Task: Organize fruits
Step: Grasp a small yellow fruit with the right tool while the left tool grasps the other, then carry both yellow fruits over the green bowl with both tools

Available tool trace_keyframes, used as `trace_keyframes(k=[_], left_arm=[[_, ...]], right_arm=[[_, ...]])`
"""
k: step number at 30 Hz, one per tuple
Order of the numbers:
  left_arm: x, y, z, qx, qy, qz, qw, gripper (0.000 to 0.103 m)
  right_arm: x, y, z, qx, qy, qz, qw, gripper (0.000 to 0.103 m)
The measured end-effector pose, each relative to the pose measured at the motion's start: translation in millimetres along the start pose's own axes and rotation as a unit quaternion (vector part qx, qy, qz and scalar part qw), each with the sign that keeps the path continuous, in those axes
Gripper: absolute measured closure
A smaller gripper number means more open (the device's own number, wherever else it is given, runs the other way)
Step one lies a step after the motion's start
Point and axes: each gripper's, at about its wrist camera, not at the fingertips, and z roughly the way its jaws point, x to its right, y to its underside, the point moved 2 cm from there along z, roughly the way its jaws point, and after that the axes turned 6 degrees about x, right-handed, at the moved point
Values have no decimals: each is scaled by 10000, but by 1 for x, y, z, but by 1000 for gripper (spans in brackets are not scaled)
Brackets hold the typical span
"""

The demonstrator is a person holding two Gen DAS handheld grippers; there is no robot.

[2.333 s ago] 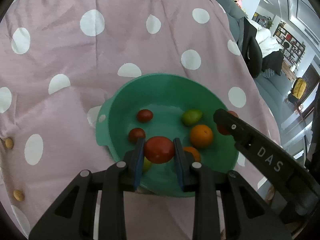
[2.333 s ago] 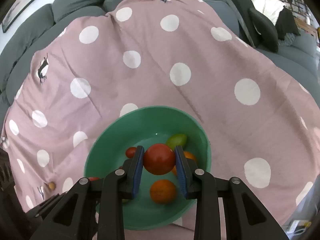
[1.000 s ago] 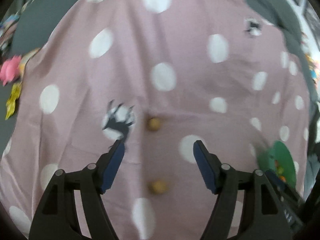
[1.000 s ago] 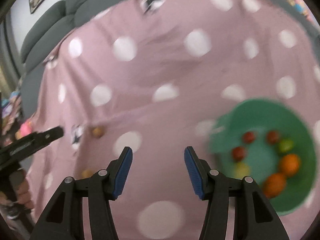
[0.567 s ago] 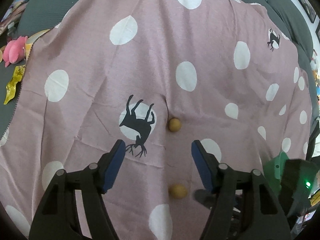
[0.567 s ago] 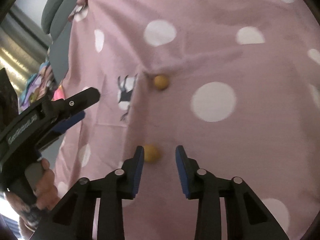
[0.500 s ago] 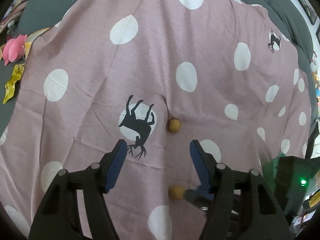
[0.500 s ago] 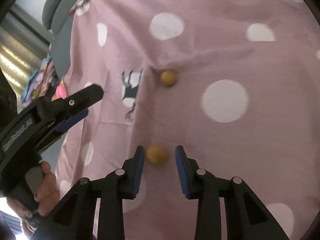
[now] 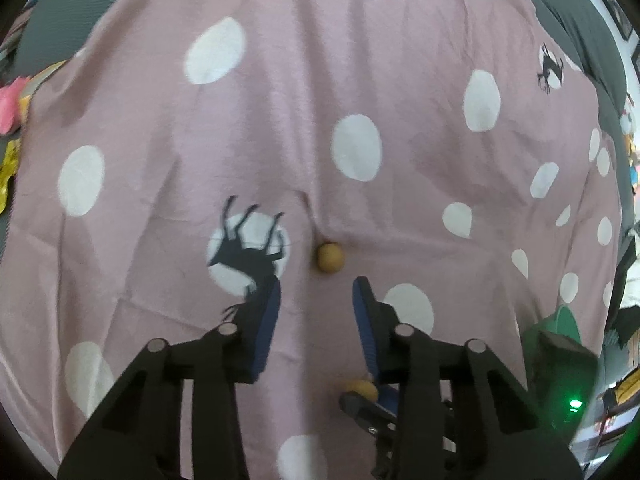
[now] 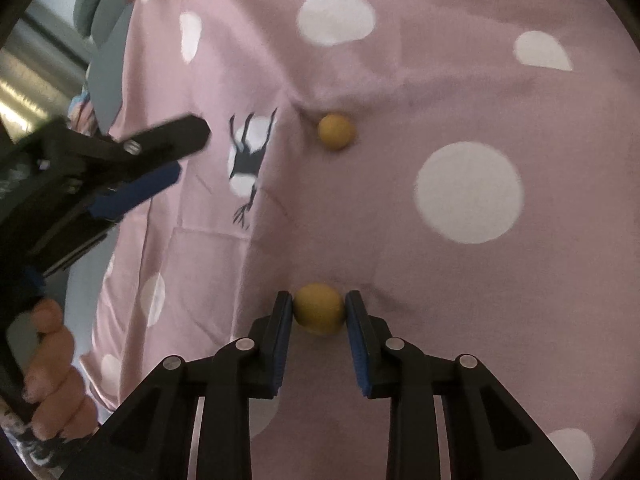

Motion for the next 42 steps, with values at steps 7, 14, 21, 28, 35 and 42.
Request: trace_keyframes(k=[7,14,21,28,35,42], left_arm=[[29,-9,54,-404,118,240,9988,81],[32,-8,89,-596,-477,435,9961,84],[30,-12,101,-498,-582,267,9967,83],[26,-9,107,-568,-695,296,9955,81],[25,-10,123,-589,-545,183,9966,78],[48,-5,101,-443,-665,586,9951,78]], right_arm=[[39,-14,-47,688,487,336,9959,74],[57,-18,-70,945,569,452,9929,74],[59,-16,-73,982,546,452,9926,74],[56,-17,-74,1003,520,447,9926,74],[57,-14,-73,1005,595,481,9920,74],[58,-15,-86,1213,751,457,9887,74]])
